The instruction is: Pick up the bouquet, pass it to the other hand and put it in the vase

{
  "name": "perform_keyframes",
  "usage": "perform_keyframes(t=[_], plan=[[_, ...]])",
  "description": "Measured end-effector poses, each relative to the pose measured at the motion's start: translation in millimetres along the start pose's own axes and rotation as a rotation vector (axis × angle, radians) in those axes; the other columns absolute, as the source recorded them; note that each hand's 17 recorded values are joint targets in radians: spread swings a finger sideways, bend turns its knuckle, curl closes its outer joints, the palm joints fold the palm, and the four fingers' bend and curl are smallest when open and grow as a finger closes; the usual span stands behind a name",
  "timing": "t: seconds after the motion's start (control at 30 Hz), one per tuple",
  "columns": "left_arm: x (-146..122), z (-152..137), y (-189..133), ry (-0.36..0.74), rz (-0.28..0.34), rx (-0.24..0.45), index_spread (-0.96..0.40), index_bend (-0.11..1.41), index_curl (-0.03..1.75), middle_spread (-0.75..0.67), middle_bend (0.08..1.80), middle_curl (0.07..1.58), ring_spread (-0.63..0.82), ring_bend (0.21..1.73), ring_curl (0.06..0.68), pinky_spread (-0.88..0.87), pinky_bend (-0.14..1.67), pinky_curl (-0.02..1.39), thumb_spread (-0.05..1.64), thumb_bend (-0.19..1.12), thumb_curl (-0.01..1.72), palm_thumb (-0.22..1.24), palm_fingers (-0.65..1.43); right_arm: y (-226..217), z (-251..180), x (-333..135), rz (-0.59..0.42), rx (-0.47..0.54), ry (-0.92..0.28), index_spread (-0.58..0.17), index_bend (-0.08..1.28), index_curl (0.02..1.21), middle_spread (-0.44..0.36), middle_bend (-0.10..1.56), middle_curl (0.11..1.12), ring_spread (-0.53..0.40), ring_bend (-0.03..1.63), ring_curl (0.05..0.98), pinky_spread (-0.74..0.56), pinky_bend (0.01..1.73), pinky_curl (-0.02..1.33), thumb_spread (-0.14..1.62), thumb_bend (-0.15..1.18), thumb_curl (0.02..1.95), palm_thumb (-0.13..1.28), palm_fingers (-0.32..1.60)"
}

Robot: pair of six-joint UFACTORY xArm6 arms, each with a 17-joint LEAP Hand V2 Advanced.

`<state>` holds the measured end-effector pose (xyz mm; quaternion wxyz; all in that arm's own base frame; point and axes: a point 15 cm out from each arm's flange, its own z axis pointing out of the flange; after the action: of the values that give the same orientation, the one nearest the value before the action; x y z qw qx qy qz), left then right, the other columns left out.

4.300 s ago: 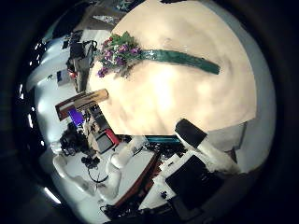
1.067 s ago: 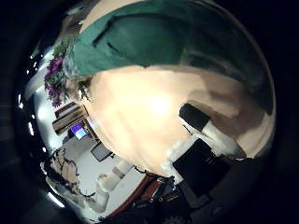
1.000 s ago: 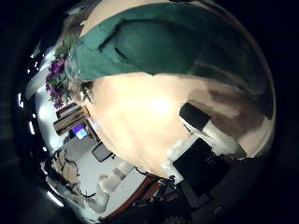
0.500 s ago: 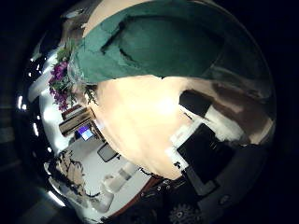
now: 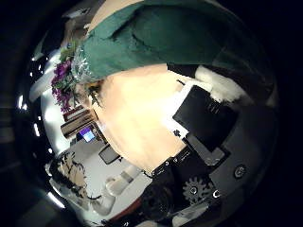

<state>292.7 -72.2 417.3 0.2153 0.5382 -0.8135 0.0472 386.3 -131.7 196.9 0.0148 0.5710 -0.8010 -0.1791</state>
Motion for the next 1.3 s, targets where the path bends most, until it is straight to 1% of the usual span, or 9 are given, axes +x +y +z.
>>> perform_keyframes(t=[0.07,0.17,0.2,0.3,0.4,0.47,0.73,0.87,1.3], plan=[[0,0,0,0.000,-0.001,0.000,0.28,0.17,0.33,0.42,0.19,0.30,0.59,0.45,0.196,0.57,0.22,0.32,0.84,-0.03,0.31,0.28,0.10,0,-2,1,-0.002,0.005,-0.002,-0.415,0.52,0.63,-0.299,0.88,0.64,-0.322,1.10,0.435,-0.62,0.93,0.33,0.85,-0.03,0.44,0.92,1.36],[0,0,0,0.000,-0.002,0.000,0.28,0.17,0.33,0.42,0.19,0.30,0.59,0.45,0.196,0.57,0.22,0.32,0.84,-0.03,0.31,0.28,0.10,1,-9,5,0.002,0.021,-0.020,-0.410,0.61,0.70,-0.277,0.96,0.67,-0.291,1.16,0.466,-0.61,1.00,0.37,0.84,-0.02,0.44,0.93,1.35],[0,0,0,0.000,-0.003,0.001,0.27,0.18,0.33,0.42,0.19,0.30,0.59,0.45,0.196,0.57,0.22,0.32,0.84,-0.03,0.31,0.28,0.10,2,-12,5,0.003,0.029,-0.037,-0.395,0.71,0.75,-0.251,1.03,0.70,-0.263,1.24,0.497,-0.54,1.08,0.41,0.84,-0.02,0.45,0.93,1.35],[-2,0,1,0.002,-0.006,0.000,0.27,0.17,0.33,0.42,0.19,0.30,0.59,0.45,0.196,0.57,0.22,0.32,0.83,-0.03,0.31,0.28,0.10,5,-24,2,-0.003,0.058,-0.103,-0.380,0.80,0.80,-0.236,1.08,0.73,-0.242,1.29,0.520,-0.48,1.15,0.45,0.84,-0.02,0.45,0.94,1.31],[-2,0,1,0.002,-0.009,0.002,0.27,0.17,0.33,0.42,0.19,0.30,0.59,0.45,0.195,0.57,0.22,0.32,0.83,-0.03,0.31,0.28,0.10,17,-29,-3,-0.008,0.016,-0.155,-0.338,0.91,0.87,-0.207,1.16,0.77,-0.218,1.36,0.557,-0.38,1.27,0.52,0.84,-0.01,0.48,0.99,1.24],[-3,0,0,0.002,-0.008,0.002,0.27,0.17,0.33,0.42,0.19,0.30,0.59,0.45,0.195,0.57,0.22,0.32,0.83,-0.03,0.31,0.28,0.10,24,-37,-8,-0.031,-0.017,-0.185,-0.328,0.93,0.89,-0.201,1.18,0.78,-0.215,1.37,0.567,-0.35,1.30,0.54,0.84,-0.01,0.48,1.01,1.22],[-6,-1,1,0.003,-0.026,0.007,0.27,0.18,0.33,0.42,0.19,0.30,0.59,0.45,0.194,0.57,0.21,0.32,0.84,-0.03,0.31,0.28,0.10,36,-89,-5,-0.033,0.013,-0.288,-0.283,0.99,0.92,-0.159,1.27,0.80,-0.207,1.41,0.600,-0.26,1.37,0.61,0.86,0.00,0.59,1.16,1.16],[-9,-2,1,0.008,-0.042,0.013,0.27,0.18,0.34,0.42,0.19,0.30,0.59,0.45,0.195,0.57,0.21,0.32,0.84,-0.03,0.31,0.28,0.11,44,-108,-7,-0.068,0.015,-0.351,-0.270,1.00,0.93,-0.149,1.28,0.79,-0.206,1.41,0.607,-0.25,1.38,0.63,0.82,-0.01,0.65,1.17,1.15],[-20,-11,-4,0.078,-0.089,0.078,0.25,0.18,0.35,0.39,0.19,0.30,0.56,0.45,0.198,0.54,0.19,0.31,0.86,-0.03,0.31,0.28,0.15,70,-171,-33,-0.233,0.082,-0.690,-0.240,1.03,0.94,-0.140,1.32,0.78,-0.205,1.42,0.621,-0.23,1.33,0.69,0.53,-0.02,0.82,1.20,1.14]])
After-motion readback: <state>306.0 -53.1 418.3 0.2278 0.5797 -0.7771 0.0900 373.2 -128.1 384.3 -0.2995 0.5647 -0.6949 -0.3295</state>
